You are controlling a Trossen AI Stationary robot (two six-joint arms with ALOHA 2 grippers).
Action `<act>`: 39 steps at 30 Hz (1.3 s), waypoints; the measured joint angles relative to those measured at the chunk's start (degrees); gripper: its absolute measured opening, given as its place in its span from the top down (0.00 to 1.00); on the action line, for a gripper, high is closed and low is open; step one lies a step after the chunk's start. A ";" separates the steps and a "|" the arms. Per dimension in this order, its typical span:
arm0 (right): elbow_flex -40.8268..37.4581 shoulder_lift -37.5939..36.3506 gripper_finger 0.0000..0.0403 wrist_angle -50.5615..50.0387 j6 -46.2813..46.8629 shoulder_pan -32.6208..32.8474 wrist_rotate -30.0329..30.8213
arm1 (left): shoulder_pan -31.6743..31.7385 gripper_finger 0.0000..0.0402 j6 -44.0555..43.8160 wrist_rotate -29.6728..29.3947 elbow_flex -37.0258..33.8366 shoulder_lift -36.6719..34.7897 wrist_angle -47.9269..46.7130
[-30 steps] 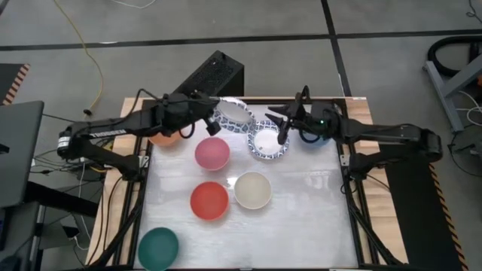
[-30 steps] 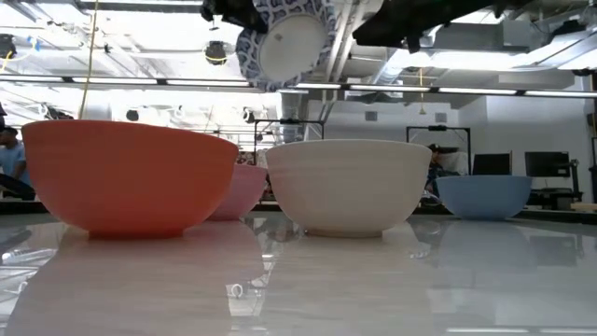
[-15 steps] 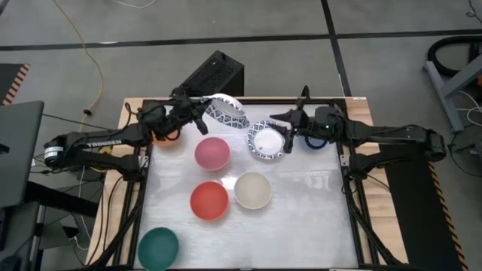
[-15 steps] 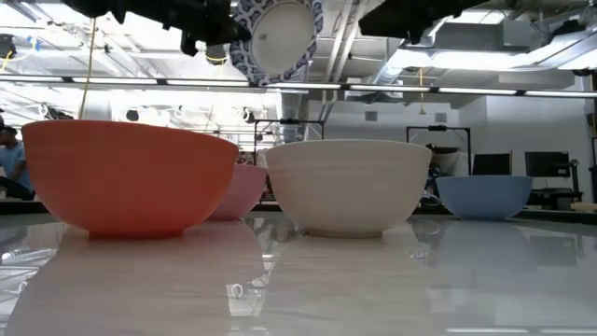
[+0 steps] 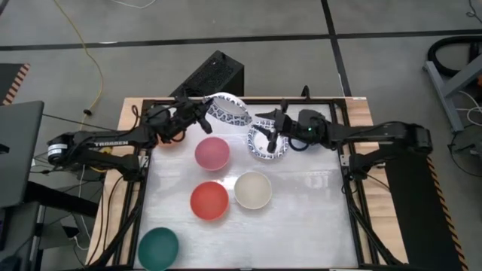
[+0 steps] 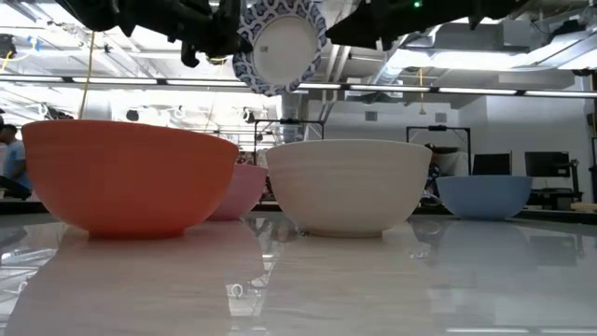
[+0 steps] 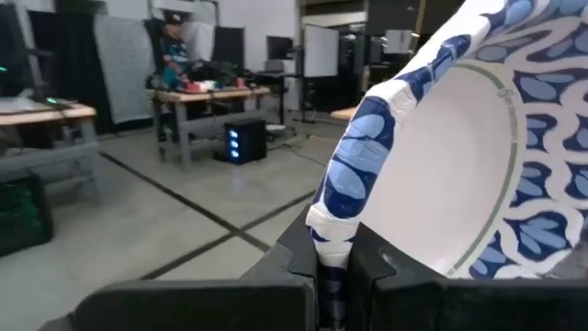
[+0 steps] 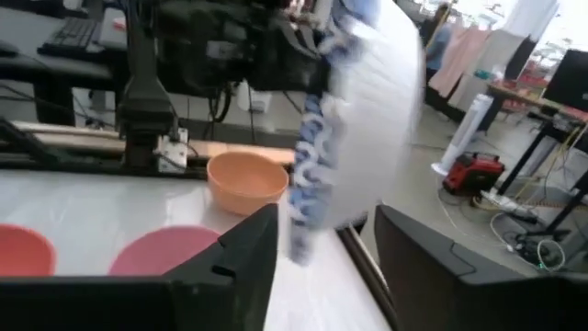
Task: Nest bowls inside each other by size order
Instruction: Stack the left blue patterned bowl on top of the right blue patterned bowl
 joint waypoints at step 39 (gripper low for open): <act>0.00 0.71 0.83 0.03 5.66 -3.39 -0.23 | -0.09 1.00 -1.66 -0.20 0.00 4.50 2.19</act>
